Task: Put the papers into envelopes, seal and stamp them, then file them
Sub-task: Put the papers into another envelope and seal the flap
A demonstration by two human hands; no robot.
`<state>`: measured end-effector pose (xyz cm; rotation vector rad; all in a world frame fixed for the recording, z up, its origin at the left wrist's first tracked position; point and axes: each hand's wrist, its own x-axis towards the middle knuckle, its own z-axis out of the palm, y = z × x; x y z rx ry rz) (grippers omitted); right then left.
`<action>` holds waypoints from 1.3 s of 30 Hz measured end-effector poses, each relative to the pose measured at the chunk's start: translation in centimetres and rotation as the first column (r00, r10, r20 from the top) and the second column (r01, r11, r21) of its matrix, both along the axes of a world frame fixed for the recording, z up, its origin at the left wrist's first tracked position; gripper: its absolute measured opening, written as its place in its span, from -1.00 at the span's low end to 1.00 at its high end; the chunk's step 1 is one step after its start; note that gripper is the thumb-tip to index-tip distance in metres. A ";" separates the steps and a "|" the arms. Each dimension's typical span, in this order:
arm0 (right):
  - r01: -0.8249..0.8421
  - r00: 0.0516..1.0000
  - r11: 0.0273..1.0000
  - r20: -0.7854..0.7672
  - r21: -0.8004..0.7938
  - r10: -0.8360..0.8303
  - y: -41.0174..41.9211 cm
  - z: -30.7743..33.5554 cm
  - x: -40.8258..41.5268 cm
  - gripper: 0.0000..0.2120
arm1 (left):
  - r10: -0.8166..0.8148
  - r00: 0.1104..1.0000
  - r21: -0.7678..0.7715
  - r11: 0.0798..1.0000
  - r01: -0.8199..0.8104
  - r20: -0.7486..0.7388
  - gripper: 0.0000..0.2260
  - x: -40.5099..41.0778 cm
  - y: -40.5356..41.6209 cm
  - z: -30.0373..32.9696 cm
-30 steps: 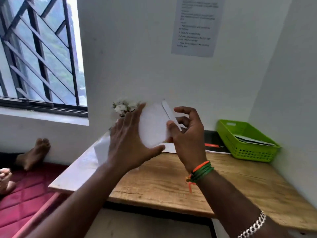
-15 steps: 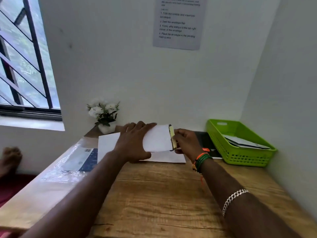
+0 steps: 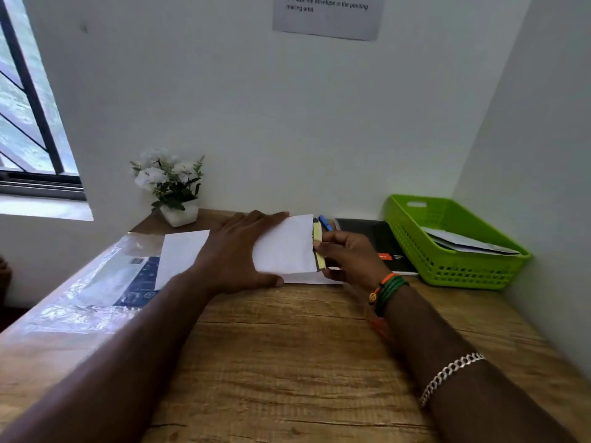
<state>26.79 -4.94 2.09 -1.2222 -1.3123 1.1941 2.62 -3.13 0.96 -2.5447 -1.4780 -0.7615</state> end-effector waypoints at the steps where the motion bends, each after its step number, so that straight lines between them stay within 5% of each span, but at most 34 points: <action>1: -0.021 1.000 1.000 -0.017 -0.012 0.020 0.0 -0.1 0.1 -0.94 | -0.008 1.000 -0.002 1.000 0.008 0.009 0.03 0.0 -0.1 0.0; 7: -0.129 0.987 0.991 -0.099 -0.035 0.125 0.1 -0.1 0.3 -0.78 | -0.009 1.000 -0.026 1.000 0.009 -0.009 0.03 -0.3 -0.4 0.0; 19: -0.003 0.989 0.997 0.146 0.078 -0.009 0.6 -0.5 -0.6 -0.65 | -0.035 0.999 -0.044 0.998 0.033 -0.030 0.08 0.4 -1.2 0.5; 28: 0.050 0.967 0.980 0.238 0.195 -0.096 0.8 -0.8 -0.7 -0.79 | 0.017 0.999 0.003 1.000 -0.017 -0.041 0.02 0.6 -1.0 0.3; 30: 0.087 0.898 0.929 0.376 0.359 -0.229 1.5 -1.2 -0.1 -0.87 | 0.046 0.998 0.005 0.999 -0.045 -0.041 0.01 0.2 -0.8 0.4; 32: 0.030 0.747 0.898 0.587 0.439 -0.312 2.2 -1.7 1.1 -0.72 | 0.081 0.995 0.004 0.997 -0.081 -0.063 0.04 -0.3 -0.6 0.4; 36: -0.137 0.415 0.967 0.899 0.215 -0.141 2.5 -2.4 2.7 -0.54 | 0.127 0.987 -0.008 0.992 -0.128 -0.095 0.13 -1.3 -0.1 0.2; 39: -0.160 0.392 0.972 0.915 0.173 -0.098 2.2 -2.1 2.3 -0.44 | 0.130 0.987 -0.015 0.991 -0.132 -0.093 0.15 -1.6 0.0 0.0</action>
